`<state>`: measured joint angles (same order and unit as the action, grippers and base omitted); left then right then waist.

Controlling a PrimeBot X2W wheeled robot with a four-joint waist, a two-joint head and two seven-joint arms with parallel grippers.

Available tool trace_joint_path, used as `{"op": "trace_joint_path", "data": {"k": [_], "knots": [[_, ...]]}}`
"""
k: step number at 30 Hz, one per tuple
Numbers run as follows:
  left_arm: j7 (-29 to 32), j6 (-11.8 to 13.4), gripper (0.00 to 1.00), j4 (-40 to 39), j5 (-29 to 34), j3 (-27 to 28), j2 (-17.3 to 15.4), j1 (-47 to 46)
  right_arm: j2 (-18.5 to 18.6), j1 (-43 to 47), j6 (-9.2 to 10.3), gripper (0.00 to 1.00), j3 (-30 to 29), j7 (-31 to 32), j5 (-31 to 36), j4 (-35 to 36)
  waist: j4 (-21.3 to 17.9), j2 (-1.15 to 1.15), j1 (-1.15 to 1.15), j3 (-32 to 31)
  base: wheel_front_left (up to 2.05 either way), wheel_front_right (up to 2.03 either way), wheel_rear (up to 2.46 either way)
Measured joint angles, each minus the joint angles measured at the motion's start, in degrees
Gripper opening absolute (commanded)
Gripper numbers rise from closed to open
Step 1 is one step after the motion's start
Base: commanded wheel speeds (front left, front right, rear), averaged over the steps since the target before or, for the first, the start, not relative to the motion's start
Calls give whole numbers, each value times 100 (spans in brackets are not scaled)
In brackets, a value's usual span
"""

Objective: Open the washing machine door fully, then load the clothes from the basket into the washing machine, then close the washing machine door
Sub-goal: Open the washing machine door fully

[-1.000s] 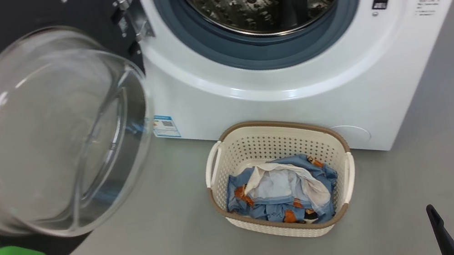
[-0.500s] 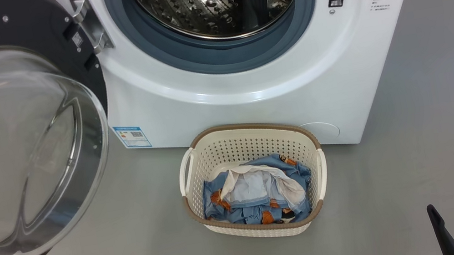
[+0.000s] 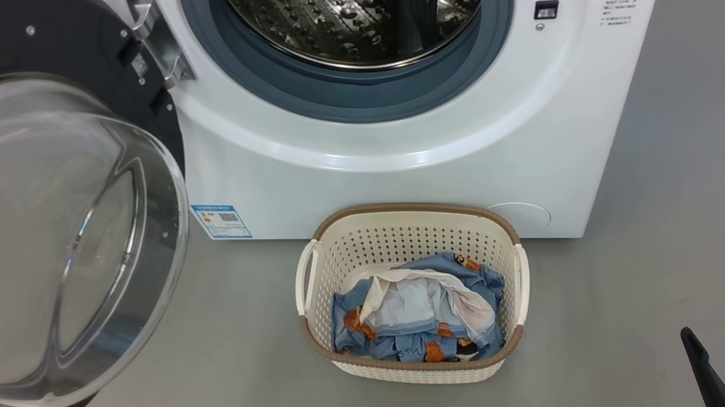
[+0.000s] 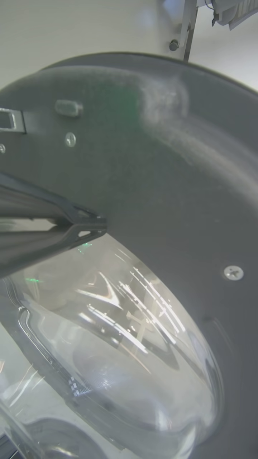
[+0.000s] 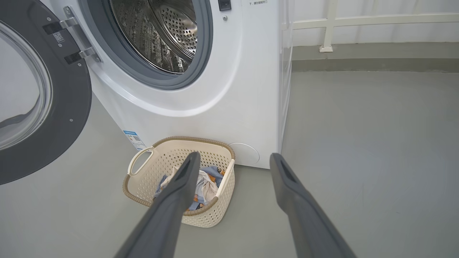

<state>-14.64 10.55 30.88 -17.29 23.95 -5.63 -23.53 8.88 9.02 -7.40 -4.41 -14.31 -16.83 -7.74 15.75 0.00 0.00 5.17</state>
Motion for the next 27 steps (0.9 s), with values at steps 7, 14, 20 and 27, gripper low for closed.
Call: {"op": "trace_joint_path", "data": {"k": [7, 14, 20, 27], "knots": [[0, -143, 0, -464, 181, 115, 198, 2, -18, 3, 0, 100, 2, 0, -3, -10, 94, 0, 0, -37, 0, 0, 0], [-7, -523, 34, -1560, 269, -275, 392, 206, -18, 4, 0, 100, 8, 0, -18, -19, 175, 0, 0, -71, 0, 0, 0], [-7, -658, 100, -2170, 279, -868, 443, 532, -32, 3, 0, 100, 19, 0, -16, -30, 185, 0, 0, -90, 0, 0, 0], [-7, -621, 100, -2813, 87, -1806, 443, 964, -40, -1, 0, 100, 49, 0, -18, -49, 119, 0, 0, -115, 0, 0, 0]]}}
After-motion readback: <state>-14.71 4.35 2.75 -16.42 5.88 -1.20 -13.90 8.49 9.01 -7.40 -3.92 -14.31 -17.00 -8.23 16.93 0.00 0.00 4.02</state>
